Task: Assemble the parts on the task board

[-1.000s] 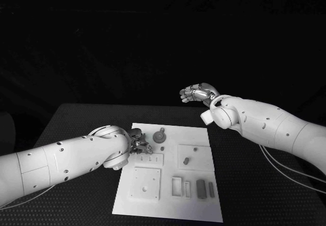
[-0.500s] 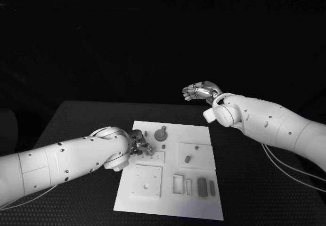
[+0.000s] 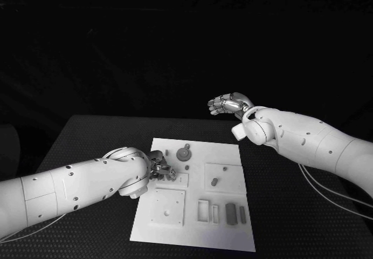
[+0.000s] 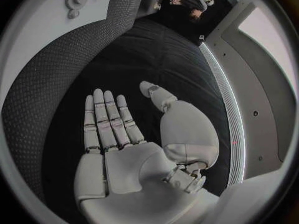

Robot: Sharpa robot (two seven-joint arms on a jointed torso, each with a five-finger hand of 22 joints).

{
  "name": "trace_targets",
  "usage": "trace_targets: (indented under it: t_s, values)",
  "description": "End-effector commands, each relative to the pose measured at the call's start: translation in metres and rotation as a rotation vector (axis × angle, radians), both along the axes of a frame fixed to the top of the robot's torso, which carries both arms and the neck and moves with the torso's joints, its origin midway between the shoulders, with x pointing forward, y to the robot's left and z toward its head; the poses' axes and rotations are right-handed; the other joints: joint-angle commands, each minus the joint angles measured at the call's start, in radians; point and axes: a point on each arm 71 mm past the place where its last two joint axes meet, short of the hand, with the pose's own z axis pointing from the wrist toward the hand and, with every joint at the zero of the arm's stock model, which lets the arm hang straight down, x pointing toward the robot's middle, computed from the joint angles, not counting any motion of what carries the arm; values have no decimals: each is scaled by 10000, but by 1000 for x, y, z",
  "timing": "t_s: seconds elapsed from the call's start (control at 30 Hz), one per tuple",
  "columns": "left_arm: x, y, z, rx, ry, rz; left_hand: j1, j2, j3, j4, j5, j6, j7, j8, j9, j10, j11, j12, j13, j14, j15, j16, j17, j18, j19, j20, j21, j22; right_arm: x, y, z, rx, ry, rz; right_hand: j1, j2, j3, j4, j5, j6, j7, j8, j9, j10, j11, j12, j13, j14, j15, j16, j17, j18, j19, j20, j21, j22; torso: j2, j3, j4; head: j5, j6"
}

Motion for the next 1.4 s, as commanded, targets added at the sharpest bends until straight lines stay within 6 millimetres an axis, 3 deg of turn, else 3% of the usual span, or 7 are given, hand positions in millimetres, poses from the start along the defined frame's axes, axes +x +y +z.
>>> trace_targets:
  t_s: [0.03, 0.47, 1.1, 1.4]
  values:
    - [-1, -2, -2, -22, -48, -82, 21, 119, 272, -235, 33, 1096, -708, 8, 246, -104, -92, 13, -12, 437, -487, 12, -14, 237, -74, -1038, 38, 160, 0, 1, 0, -21, -6, 182, 73, -1, 11, -67, 40, -74, 353, 26, -17, 75, -6, -44, 17, -67, 1, -44, -14, -84, -79, -18, -11, 13, 1, 7, -5, 3, -5]
    - [0, -1, -4, 35, -119, -17, -30, 121, 257, -209, -3, 1110, -704, -18, 248, -98, -87, 6, -54, 430, -482, 11, -31, 234, -88, -1029, 46, 152, 0, 1, 0, -23, -4, 188, 62, 9, -9, -84, 79, -77, 352, 39, -26, 106, -6, -101, 20, -77, 2, -51, -33, -96, -106, -20, -16, 56, -1, 18, 0, 10, -17]
    - [0, 0, -6, 173, -66, -155, -25, 140, 278, -220, 40, 1130, -706, -35, 252, -95, -88, -1, -92, 428, -480, 15, -43, 237, -103, -1026, 54, 148, 0, 2, -3, -17, 52, 226, 41, 15, -33, -91, 95, -82, 351, 48, -34, 129, -7, -144, 21, -79, -1, -51, -46, -105, -127, -21, -20, 89, -2, -4, -2, 3, -44]
    - [-1, -3, -7, 189, -83, -247, -38, 140, 279, -229, 87, 1149, -707, -44, 257, -86, -88, 0, -118, 430, -478, 25, -49, 235, -112, -1021, 63, 146, -1, 3, -5, -11, 84, 256, 37, 19, -44, -101, 103, -84, 351, 54, -38, 142, -7, -167, 21, -81, -4, -52, -53, -111, -143, -22, -25, 107, -1, 4, 3, 2, -60]
